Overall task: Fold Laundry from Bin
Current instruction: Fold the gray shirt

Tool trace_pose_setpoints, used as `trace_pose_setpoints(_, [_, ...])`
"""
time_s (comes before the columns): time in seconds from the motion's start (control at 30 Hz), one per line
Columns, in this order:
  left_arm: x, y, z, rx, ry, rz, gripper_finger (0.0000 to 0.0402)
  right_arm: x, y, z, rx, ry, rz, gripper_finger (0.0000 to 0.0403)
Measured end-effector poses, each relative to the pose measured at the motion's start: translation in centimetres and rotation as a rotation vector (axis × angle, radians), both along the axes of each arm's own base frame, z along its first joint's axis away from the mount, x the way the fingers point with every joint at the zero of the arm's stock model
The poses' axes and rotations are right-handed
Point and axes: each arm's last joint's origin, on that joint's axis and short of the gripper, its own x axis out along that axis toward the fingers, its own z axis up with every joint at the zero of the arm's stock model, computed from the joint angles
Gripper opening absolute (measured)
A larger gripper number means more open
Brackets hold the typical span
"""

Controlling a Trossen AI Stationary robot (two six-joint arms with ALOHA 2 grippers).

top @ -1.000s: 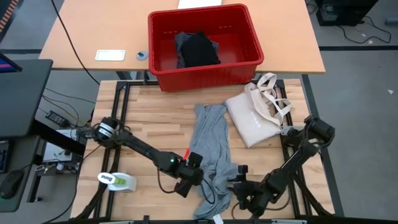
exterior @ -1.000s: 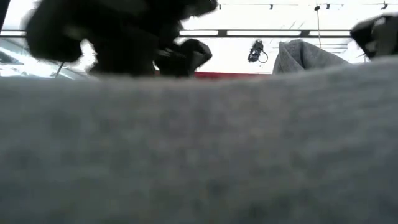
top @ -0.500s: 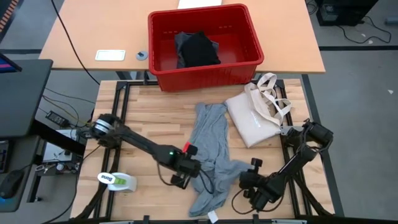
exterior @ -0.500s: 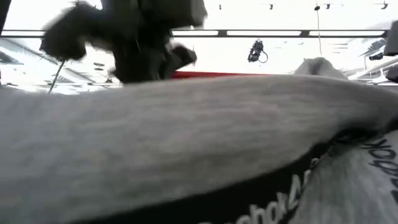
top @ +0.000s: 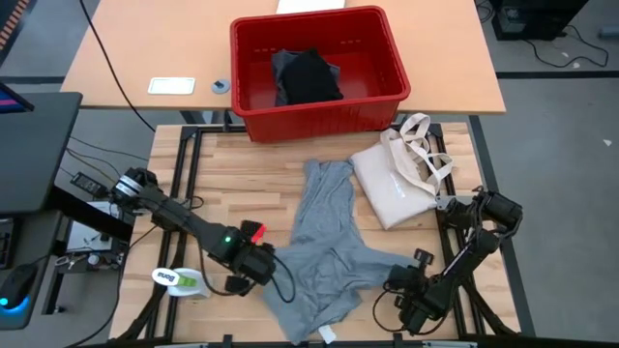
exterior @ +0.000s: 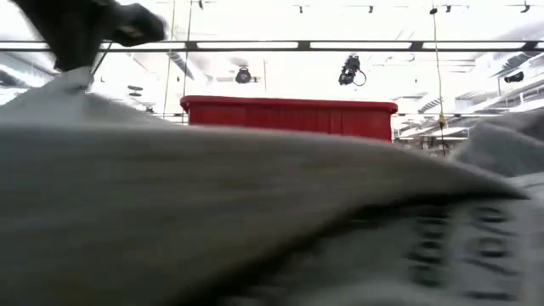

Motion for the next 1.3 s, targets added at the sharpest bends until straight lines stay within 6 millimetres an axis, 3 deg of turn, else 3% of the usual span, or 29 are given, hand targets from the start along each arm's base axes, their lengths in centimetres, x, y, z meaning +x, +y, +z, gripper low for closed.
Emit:
trace_pose_setpoints(0.17, [-1.4, -0.3, -0.2, 0.032, 0.107, 0.08, 0.0015, -1.2, 0.5, 0.7, 0.098, 0.249, -0.161, 0.0011])
trace_pose_setpoints(0.3, [-1.9, -0.5, -0.2, -0.045, 0.188, 0.165, 0.0014, -1.5, 1.0, 0.8, 0.203, 0.4, -0.249, 0.0011])
trace_pose_setpoints(0.5, [-2.1, -0.9, -0.2, -0.129, 0.244, 0.271, 0.0014, -1.4, 1.8, 1.1, 0.285, 0.447, -0.262, 0.0019])
trace_pose_setpoints(0.67, [-2.8, -2.6, -0.2, -0.216, 0.277, 0.314, 0.0014, -1.1, 3.7, 2.9, 0.367, 0.44, -0.254, 0.0032])
trace_pose_setpoints(0.9, [-1.6, -6.0, 0.3, -0.408, 0.033, -0.007, 0.0014, -1.1, 7.2, 6.8, 0.443, 0.271, -0.21, 0.0032])
trace_pose_setpoints(1.03, [-0.3, -7.1, 1.1, -0.482, -0.16, -0.205, 0.0014, -1.0, 8.3, 8.9, 0.399, 0.026, -0.039, 0.0032])
trace_pose_setpoints(1.17, [1.1, -7.2, 1.8, -0.392, -0.387, -0.359, 0.0014, 0.0, 8.5, 9.9, 0.259, -0.26, 0.229, 0.0031])
trace_pose_setpoints(1.3, [2.4, -7.0, 2.7, -0.262, -0.595, -0.442, 0.0014, 1.8, 8.1, 10.4, 0.062, -0.538, 0.363, 0.0032])
